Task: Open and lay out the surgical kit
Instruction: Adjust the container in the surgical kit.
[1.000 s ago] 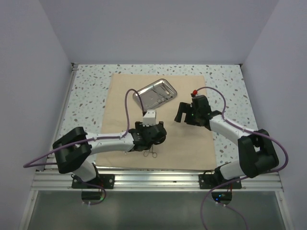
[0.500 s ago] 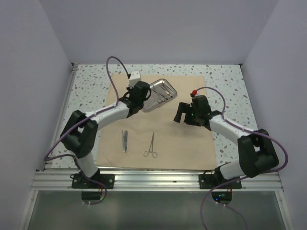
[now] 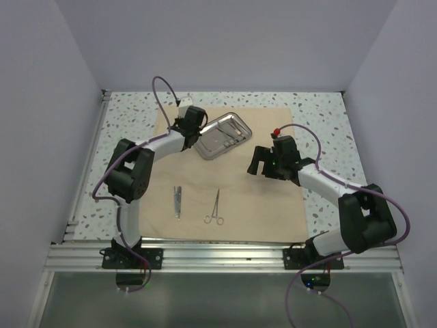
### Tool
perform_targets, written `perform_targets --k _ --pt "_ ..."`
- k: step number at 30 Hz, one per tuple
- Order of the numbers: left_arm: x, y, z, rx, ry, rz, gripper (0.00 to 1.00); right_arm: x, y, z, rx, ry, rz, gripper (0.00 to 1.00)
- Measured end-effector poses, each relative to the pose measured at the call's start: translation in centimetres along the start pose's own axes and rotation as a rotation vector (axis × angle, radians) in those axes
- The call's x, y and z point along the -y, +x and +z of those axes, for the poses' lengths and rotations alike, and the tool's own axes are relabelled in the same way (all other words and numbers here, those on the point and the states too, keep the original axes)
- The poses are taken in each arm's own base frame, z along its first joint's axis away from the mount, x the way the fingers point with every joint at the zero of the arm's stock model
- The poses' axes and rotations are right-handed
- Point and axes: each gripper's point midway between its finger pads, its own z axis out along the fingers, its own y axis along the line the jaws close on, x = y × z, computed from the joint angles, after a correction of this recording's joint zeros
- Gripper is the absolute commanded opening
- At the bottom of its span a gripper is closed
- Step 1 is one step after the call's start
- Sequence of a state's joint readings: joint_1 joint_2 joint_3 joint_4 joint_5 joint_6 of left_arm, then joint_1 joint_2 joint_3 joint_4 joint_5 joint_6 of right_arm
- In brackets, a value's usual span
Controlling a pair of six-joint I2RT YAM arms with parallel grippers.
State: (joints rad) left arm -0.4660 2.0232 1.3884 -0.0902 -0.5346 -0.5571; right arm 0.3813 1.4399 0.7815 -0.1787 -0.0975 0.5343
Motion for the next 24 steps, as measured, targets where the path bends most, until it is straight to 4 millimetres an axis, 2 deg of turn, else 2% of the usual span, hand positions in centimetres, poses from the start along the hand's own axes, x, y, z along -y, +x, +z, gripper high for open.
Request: perform_targets --k 5,11,14,17,24 --pt "-0.1 1.0 0.4 -0.027 0.008 0.008 0.25 0.0 0.0 0.0 0.000 0.000 0.000 0.98" --pt "-0.3 2.8 1.4 -0.069 0.006 0.023 0.27 0.0 0.0 0.0 0.000 0.001 0.000 0.98" --pt "-0.3 3.0 1.7 -0.072 0.011 0.016 0.28 0.0 0.0 0.0 0.000 0.002 0.000 0.98" --pt "-0.4 2.8 1.8 -0.071 0.016 0.010 0.18 0.1 0.0 0.0 0.000 0.002 0.000 0.98" --pt "-0.6 2.6 2.5 -0.075 0.028 -0.011 0.15 0.1 0.1 0.1 -0.006 0.006 0.000 0.98"
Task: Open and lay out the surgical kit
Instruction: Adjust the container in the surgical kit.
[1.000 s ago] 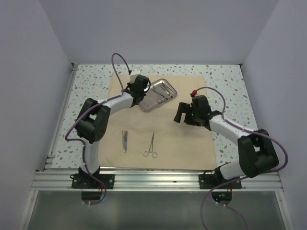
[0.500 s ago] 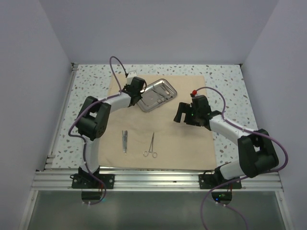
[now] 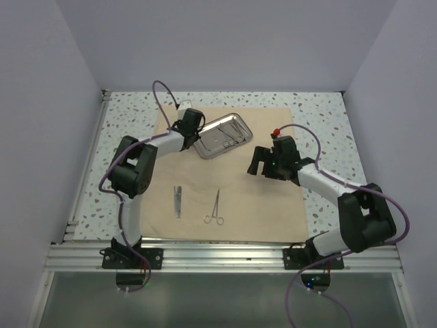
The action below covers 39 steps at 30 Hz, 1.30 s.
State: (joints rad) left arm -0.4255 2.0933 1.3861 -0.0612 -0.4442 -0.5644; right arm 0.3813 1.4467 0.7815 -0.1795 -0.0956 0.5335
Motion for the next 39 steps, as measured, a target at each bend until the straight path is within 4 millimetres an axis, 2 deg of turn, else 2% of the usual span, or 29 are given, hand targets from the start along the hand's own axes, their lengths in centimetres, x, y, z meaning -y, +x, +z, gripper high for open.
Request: perform_targets --k 4,8,10,16,30,31,34,39 --pt "0.2 0.1 0.0 0.001 0.018 -0.007 0.18 0.0 0.0 0.0 0.000 0.000 0.000 0.98" --pt "0.4 0.1 0.0 0.002 0.041 -0.015 0.27 0.0 0.0 0.0 0.000 0.000 0.000 0.98" --pt "0.5 0.2 0.0 0.001 0.048 -0.017 0.27 0.0 0.0 0.0 0.000 0.000 0.000 0.98" --pt "0.5 0.3 0.0 0.003 0.049 -0.016 0.24 0.0 0.0 0.0 0.000 0.001 0.000 0.98" --pt "0.0 1.1 -0.8 0.001 0.077 -0.025 0.25 0.4 0.5 0.5 -0.021 0.013 0.002 0.98" --pt "0.0 1.1 -0.9 0.004 0.078 -0.027 0.19 0.4 0.5 0.5 -0.021 0.013 0.002 0.98" --pt "-0.2 1.3 -1.0 0.007 0.076 -0.036 0.12 0.4 0.5 0.6 -0.022 0.014 0.003 0.98" --pt "-0.6 0.7 -0.4 0.004 0.066 -0.052 0.11 0.4 0.5 0.6 -0.022 0.014 0.002 0.98"
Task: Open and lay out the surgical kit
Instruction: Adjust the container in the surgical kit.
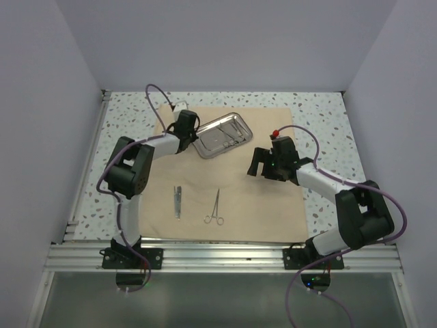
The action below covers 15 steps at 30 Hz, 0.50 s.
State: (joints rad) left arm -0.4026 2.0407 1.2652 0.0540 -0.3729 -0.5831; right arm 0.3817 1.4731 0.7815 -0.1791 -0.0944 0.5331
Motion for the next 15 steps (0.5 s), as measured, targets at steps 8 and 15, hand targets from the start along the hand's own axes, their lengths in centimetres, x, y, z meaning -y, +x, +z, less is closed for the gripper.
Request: perform_targets --k 8,15 --pt "0.5 -4.1 4.8 0.009 0.012 -0.055 0.09 0.2 -0.1 0.0 0.005 0.009 -0.002 0.98" --pt "1.0 -6.6 8.0 -0.001 0.037 -0.063 0.09 0.3 -0.1 0.0 0.011 0.021 -0.006 0.98"
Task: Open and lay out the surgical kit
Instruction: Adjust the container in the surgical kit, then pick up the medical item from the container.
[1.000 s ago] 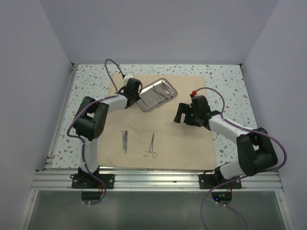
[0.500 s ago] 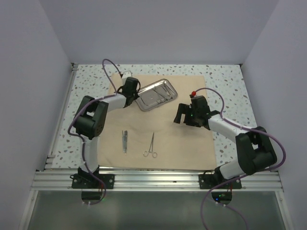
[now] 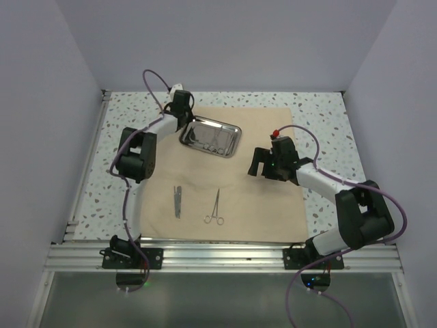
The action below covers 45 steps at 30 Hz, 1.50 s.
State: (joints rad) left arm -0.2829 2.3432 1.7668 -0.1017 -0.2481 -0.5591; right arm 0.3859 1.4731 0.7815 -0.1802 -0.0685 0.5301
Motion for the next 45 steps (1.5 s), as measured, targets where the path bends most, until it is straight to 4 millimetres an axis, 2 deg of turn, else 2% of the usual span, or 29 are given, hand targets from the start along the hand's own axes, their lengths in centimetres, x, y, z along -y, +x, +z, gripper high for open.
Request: perform_targets --k 2,6,9,12,16,20,24,27,32,34,36,38,41,44,45 --pt "0.0 -0.3 0.3 -0.003 0.003 0.002 0.13 0.0 0.0 0.0 0.000 0.001 0.000 0.99" --pt "-0.3 0.0 0.3 -0.010 -0.002 0.010 0.35 0.1 0.1 0.0 -0.002 0.006 0.000 0.98" --pt "-1.0 0.6 -0.1 -0.021 -0.009 0.021 0.42 0.2 0.1 0.0 -0.003 0.010 0.000 0.98" --pt "-1.8 1.1 -1.5 -0.038 -0.024 0.033 0.48 0.3 0.2 0.1 -0.006 0.012 0.000 0.98" --pt "-2.9 0.8 -3.6 -0.039 -0.058 0.038 0.50 0.3 0.2 0.2 -0.009 0.014 -0.004 0.98" --pt "-3.1 -1.2 -6.7 0.010 -0.048 0.043 0.50 0.5 0.0 0.1 0.004 0.023 -0.012 0.99" --pt "-1.7 -4.1 -9.4 0.073 0.010 0.062 0.50 0.2 -0.8 -0.9 0.024 0.026 -0.019 0.98" --pt "0.3 -4.6 -10.6 0.075 0.089 0.091 0.50 -0.9 -2.7 -2.3 0.063 0.010 -0.017 0.98" --pt "4.7 -2.6 -10.9 0.007 0.210 0.194 0.47 -3.8 -6.5 -5.4 0.176 -0.056 -0.003 0.98" --pt "7.3 -1.5 -10.4 -0.011 0.249 0.238 0.42 -4.6 -7.7 -6.2 0.208 -0.076 0.002 0.98" --pt "9.4 0.2 -9.7 -0.039 0.271 0.281 0.41 -5.1 -8.3 -6.6 0.224 -0.087 0.007 0.98" --pt "10.6 2.6 -9.1 -0.083 0.284 0.312 0.40 -5.3 -8.7 -6.8 0.235 -0.091 0.006 0.99" --pt "10.2 6.0 -7.8 -0.158 0.259 0.340 0.40 -5.0 -9.1 -7.2 0.255 -0.074 0.001 0.98" --pt "8.7 8.0 -6.6 -0.211 0.215 0.355 0.40 -4.9 -9.7 -8.1 0.279 -0.058 -0.015 0.98" --pt "8.7 8.1 -6.3 -0.211 0.214 0.347 0.40 -5.0 -10.2 -8.5 0.287 -0.052 -0.023 0.98"
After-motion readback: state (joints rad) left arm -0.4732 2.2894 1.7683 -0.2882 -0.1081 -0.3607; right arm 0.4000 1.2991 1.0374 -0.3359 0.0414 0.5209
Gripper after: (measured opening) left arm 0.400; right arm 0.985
